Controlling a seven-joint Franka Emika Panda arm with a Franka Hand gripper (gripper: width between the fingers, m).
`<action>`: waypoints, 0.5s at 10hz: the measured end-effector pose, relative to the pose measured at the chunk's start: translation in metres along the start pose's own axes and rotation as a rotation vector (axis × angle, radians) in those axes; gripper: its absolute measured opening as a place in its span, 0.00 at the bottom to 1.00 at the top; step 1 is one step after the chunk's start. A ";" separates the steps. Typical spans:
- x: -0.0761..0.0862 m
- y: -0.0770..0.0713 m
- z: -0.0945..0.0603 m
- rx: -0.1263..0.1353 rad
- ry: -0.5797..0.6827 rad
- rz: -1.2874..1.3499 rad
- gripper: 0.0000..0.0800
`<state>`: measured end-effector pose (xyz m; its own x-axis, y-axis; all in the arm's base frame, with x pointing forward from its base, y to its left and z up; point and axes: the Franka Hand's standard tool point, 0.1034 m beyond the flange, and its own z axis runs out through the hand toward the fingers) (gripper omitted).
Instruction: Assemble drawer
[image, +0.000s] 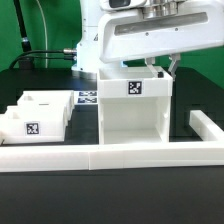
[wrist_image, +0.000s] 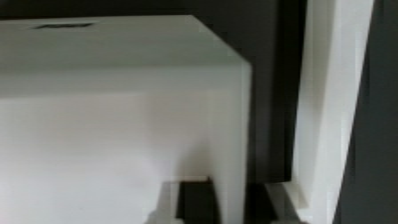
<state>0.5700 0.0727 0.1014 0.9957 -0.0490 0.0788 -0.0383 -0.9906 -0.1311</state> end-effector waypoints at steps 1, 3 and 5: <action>0.000 0.000 0.000 0.000 0.002 0.024 0.06; -0.001 -0.002 0.001 0.007 0.026 0.239 0.06; -0.003 -0.005 0.003 0.011 0.044 0.458 0.06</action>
Offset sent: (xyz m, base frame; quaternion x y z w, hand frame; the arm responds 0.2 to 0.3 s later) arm -0.0290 -0.0040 -0.0191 -0.0044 0.0019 0.2820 0.9594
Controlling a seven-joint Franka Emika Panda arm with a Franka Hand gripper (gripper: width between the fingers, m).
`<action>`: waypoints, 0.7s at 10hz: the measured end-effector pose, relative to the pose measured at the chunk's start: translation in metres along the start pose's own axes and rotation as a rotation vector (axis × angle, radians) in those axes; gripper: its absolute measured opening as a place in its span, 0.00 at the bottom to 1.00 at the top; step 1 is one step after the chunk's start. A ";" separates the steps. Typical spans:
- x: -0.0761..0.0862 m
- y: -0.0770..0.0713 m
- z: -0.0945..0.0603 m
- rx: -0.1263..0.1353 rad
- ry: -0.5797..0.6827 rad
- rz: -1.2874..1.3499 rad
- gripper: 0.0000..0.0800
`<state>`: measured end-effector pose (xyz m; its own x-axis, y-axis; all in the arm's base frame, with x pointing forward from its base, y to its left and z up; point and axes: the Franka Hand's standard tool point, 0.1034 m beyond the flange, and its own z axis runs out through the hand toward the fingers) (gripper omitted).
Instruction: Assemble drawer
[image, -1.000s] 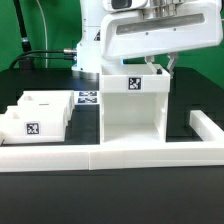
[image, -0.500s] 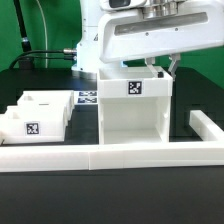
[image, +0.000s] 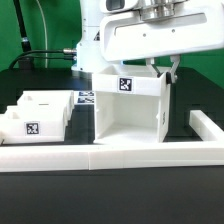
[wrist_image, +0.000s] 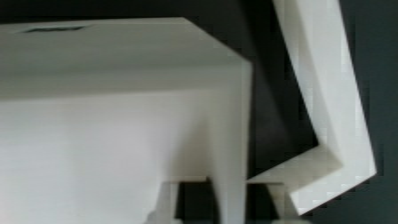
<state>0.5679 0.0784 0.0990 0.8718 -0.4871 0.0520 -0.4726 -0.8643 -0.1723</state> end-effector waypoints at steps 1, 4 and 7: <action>0.001 -0.003 0.000 0.002 0.006 0.063 0.06; 0.002 -0.007 -0.003 0.015 0.008 0.210 0.06; 0.003 -0.007 -0.003 0.034 0.000 0.440 0.06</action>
Offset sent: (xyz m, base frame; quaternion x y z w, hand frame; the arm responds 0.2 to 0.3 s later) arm 0.0000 0.0000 0.0000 0.0000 0.0000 0.1938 0.9810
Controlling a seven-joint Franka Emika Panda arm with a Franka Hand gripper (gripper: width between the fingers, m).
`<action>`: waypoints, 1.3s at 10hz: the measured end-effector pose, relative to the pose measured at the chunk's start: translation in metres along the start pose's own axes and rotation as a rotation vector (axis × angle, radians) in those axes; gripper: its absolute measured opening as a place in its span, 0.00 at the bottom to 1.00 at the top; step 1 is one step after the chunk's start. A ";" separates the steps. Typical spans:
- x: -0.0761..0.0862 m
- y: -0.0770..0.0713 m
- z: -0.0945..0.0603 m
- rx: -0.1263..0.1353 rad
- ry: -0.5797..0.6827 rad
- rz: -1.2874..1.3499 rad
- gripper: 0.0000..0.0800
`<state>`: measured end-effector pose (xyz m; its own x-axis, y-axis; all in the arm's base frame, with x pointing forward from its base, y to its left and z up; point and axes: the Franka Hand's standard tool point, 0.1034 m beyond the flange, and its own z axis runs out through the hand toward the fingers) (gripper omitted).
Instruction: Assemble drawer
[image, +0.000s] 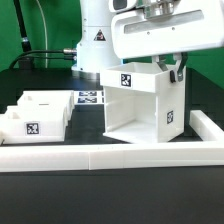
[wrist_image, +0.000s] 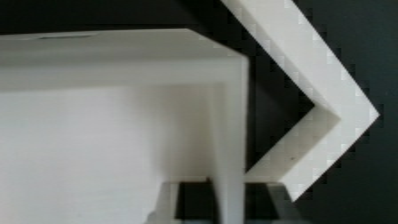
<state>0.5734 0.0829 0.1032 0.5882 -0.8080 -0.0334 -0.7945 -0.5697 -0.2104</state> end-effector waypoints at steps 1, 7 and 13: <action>-0.001 0.001 0.001 -0.013 -0.008 0.119 0.06; -0.012 -0.006 0.005 -0.008 -0.039 0.448 0.06; -0.005 -0.029 0.009 -0.002 -0.072 0.584 0.06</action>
Offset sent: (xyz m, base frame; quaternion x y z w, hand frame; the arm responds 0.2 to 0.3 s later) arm 0.0000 0.0000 0.0000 0.0000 0.0000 0.1938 0.9810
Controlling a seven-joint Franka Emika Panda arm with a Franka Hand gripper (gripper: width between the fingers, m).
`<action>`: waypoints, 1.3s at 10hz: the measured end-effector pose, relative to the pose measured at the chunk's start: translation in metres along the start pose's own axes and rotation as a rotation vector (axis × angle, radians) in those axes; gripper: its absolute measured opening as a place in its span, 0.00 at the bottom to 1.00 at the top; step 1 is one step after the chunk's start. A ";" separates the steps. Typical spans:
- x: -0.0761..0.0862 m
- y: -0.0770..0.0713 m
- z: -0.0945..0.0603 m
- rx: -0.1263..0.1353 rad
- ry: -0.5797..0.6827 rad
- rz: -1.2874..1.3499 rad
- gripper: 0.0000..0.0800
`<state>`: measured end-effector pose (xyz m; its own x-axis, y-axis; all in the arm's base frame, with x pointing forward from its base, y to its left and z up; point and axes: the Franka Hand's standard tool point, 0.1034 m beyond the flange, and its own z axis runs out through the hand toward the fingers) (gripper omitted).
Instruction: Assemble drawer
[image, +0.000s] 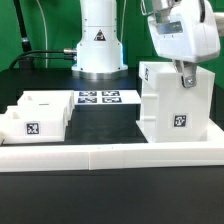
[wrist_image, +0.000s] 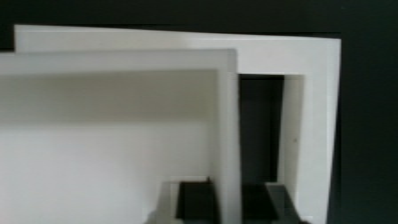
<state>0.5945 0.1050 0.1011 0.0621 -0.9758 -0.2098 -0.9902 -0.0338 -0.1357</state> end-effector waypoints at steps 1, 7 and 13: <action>0.000 -0.008 0.000 0.001 -0.004 0.000 0.06; 0.006 -0.038 0.006 0.032 -0.002 0.009 0.06; 0.005 -0.040 0.005 0.037 -0.003 0.005 0.06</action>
Offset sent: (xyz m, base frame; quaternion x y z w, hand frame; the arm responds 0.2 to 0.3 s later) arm 0.0313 -0.0031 -0.0100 0.0199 0.0239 0.0150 0.9994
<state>0.6355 0.1022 0.1006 0.0572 -0.9753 -0.2132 -0.9853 -0.0207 -0.1698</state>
